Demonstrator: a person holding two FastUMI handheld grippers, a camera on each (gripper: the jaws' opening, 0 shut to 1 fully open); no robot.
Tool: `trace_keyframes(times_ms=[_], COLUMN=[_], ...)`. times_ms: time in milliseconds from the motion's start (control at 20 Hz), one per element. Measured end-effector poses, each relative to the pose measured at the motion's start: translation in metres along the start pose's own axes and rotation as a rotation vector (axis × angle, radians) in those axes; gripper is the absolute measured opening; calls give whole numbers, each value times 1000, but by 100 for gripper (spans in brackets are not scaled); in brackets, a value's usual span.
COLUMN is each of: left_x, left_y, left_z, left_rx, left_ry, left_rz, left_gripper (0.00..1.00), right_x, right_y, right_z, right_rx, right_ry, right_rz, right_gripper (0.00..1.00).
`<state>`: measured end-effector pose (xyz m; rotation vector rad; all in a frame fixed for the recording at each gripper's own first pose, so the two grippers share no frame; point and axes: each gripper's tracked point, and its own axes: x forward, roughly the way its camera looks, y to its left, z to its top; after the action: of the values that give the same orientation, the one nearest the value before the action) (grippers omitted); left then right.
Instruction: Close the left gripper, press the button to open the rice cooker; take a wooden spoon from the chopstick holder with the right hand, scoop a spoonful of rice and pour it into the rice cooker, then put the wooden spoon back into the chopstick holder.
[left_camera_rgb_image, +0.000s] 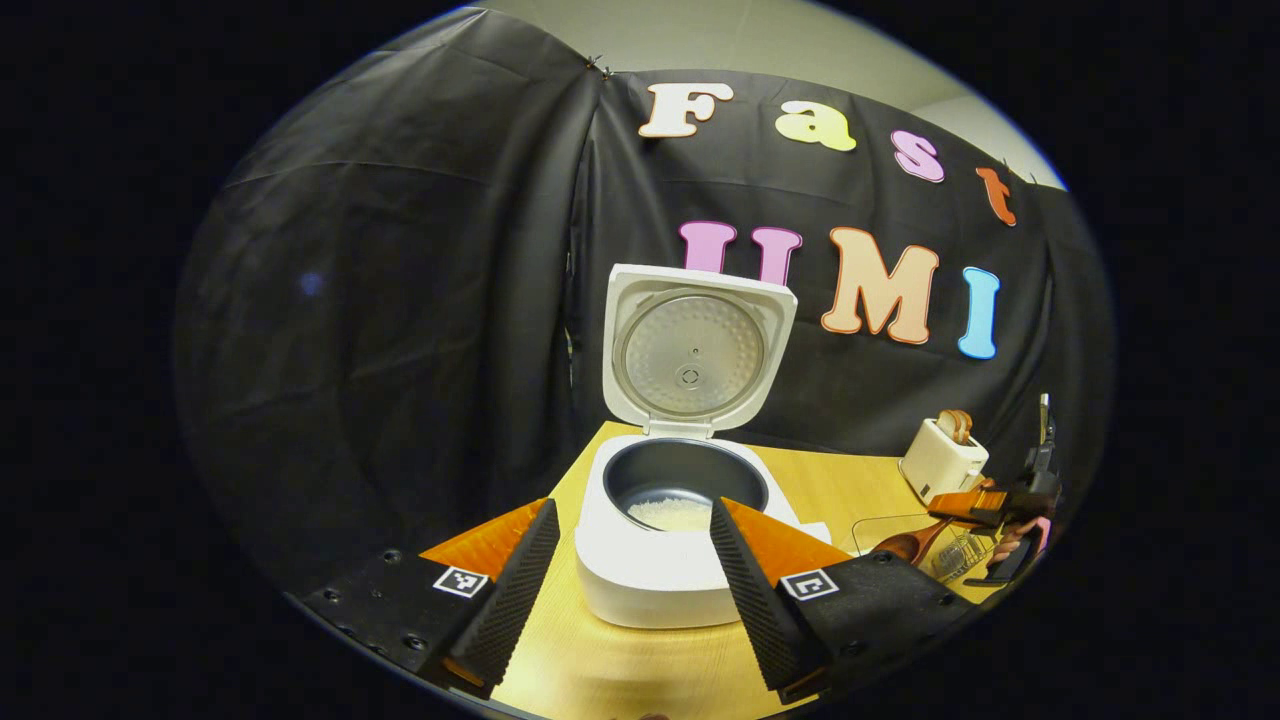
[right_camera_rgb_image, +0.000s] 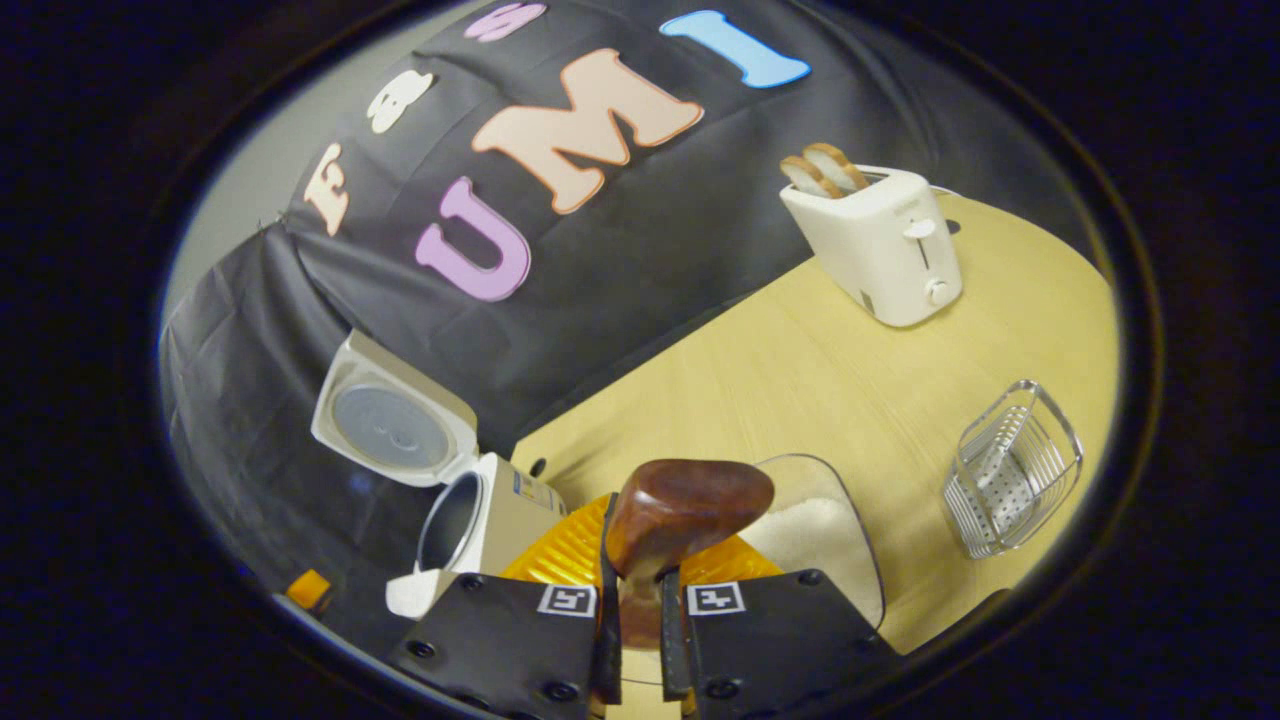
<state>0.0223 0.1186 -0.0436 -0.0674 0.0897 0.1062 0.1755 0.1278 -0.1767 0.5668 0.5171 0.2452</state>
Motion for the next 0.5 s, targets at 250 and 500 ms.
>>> trace_keyframes(times_ms=[250, 500], left_x=[1, 2], left_y=[-3, -10], left_z=[1, 4], left_rx=[-1, -1], left_ry=[-2, -11], left_rz=[-23, -58], left_gripper=[90, 90], right_x=[-23, -27], right_y=[15, 66], right_z=[31, 44], right_rx=[170, 283], right_ry=[-50, -74], right_rz=[89, 203], right_gripper=[20, 19])
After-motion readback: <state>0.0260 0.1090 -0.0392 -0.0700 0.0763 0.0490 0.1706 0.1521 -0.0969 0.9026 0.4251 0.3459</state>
